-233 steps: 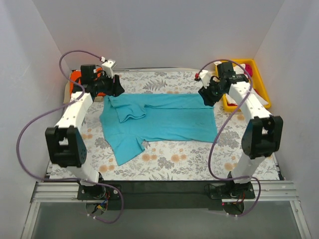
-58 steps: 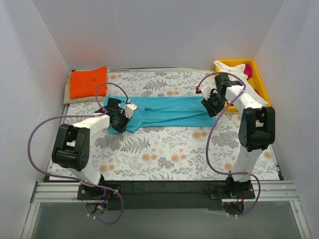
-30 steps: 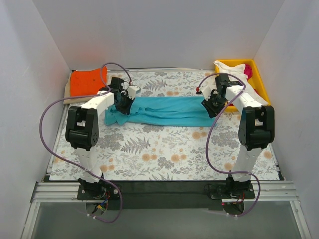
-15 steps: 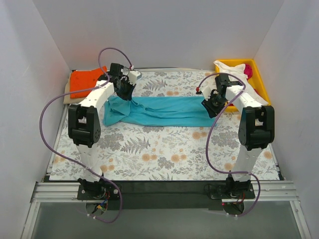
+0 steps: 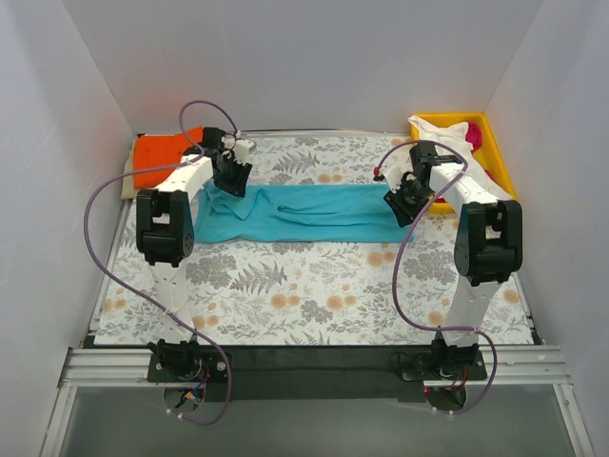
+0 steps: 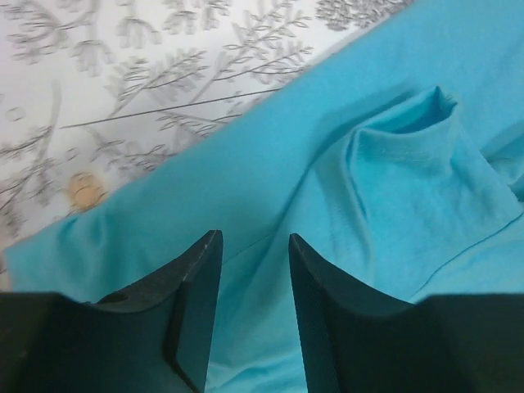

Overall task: Fold and stack the t-shirts
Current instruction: Fold the tshirt

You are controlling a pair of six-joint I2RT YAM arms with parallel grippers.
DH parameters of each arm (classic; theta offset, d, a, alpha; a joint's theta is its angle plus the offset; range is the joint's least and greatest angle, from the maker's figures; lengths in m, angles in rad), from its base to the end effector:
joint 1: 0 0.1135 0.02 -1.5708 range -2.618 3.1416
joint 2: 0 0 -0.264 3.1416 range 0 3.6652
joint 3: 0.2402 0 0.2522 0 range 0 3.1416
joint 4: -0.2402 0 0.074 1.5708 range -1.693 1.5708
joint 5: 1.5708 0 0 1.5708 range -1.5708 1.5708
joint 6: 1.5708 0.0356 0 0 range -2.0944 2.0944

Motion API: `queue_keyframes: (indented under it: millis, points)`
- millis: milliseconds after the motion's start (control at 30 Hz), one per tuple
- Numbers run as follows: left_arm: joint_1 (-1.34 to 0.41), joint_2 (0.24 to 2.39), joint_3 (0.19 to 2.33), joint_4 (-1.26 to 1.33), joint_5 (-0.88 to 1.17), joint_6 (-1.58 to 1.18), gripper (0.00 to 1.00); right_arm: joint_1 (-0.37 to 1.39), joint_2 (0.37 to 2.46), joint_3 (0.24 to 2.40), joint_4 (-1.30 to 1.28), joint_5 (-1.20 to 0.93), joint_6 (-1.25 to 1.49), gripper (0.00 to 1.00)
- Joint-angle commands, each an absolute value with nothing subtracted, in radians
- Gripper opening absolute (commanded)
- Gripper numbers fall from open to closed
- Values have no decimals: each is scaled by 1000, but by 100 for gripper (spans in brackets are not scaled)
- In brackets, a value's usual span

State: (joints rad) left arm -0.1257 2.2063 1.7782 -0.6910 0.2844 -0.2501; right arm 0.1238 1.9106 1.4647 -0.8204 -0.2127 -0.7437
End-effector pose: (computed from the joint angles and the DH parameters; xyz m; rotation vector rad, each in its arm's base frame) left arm 0.4667 -0.0690 0.1815 -0.0794 2.7089 -0.4972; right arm 0.3836 0.0553 0.2071 -1.2114 2.5070 0.1527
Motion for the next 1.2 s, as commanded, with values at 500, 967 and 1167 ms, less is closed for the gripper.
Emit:
queue_keyframes:
  millis: [500, 967, 1167]
  points:
    - [-172, 1851, 1381, -534, 256, -379, 38, 120, 1907, 1479, -842, -258, -715, 31]
    - [-215, 1956, 1382, -453, 58, -422, 33, 118, 1942, 1434, -830, -245, -712, 26]
    - [-216, 1962, 1408, -465, 46, -410, 16, 120, 1942, 1440, -828, -232, -716, 25]
